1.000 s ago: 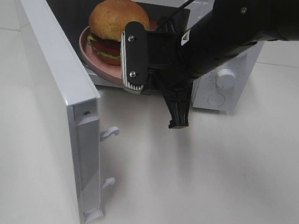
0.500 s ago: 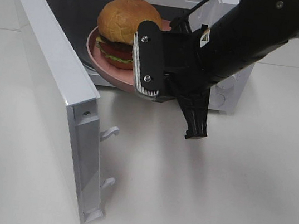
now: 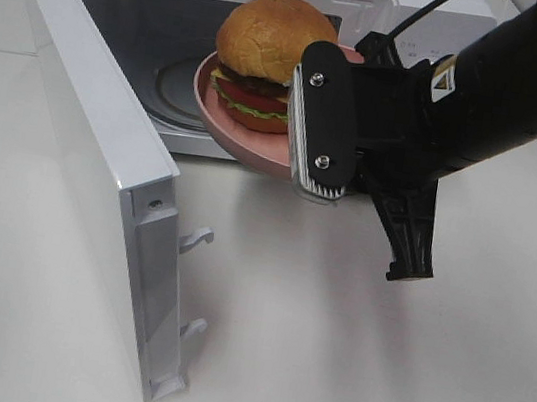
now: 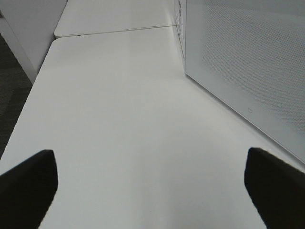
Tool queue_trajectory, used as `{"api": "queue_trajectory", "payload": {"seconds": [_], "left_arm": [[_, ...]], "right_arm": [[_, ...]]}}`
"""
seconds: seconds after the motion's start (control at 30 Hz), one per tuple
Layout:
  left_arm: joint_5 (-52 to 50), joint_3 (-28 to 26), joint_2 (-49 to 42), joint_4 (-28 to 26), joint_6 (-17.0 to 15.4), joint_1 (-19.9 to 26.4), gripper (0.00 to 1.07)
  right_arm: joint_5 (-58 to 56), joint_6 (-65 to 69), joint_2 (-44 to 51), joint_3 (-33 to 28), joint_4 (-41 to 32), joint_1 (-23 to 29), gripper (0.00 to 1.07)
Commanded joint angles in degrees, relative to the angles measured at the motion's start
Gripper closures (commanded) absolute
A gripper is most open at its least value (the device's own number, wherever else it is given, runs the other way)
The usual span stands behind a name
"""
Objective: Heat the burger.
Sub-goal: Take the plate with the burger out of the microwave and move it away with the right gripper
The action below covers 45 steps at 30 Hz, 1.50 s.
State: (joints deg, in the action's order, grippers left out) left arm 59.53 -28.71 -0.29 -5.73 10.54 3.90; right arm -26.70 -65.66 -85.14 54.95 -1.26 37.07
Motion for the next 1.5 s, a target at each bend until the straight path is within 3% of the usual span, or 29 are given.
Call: {"api": "queue_trajectory", "payload": {"seconds": [0.03,0.33,0.83,1.33,1.5], "left_arm": [[-0.2,0.2,-1.2,-0.3,-0.2,0.0,0.06],[-0.2,0.2,-1.2,-0.3,-0.2,0.0,0.06],[-0.2,0.2,-1.2,-0.3,-0.2,0.0,0.06],[-0.2,0.2,-1.2,-0.3,-0.2,0.0,0.06],[-0.2,0.2,-1.2,-0.3,-0.2,0.0,0.06]], "right_arm": [[2.9,2.2,4.6,-2.3,1.7,-0.2,1.07],[0.6,3.9,11.5,-7.0,2.2,-0.2,1.07],[-10.0,14.4,25.2,-12.6,11.2,-0.2,1.07],[-15.8,35.8,31.8,-18.6,23.4,-0.4,1.07],[-15.3,44.5,31.8,-20.7,26.9,-5.8,1.07]]}}
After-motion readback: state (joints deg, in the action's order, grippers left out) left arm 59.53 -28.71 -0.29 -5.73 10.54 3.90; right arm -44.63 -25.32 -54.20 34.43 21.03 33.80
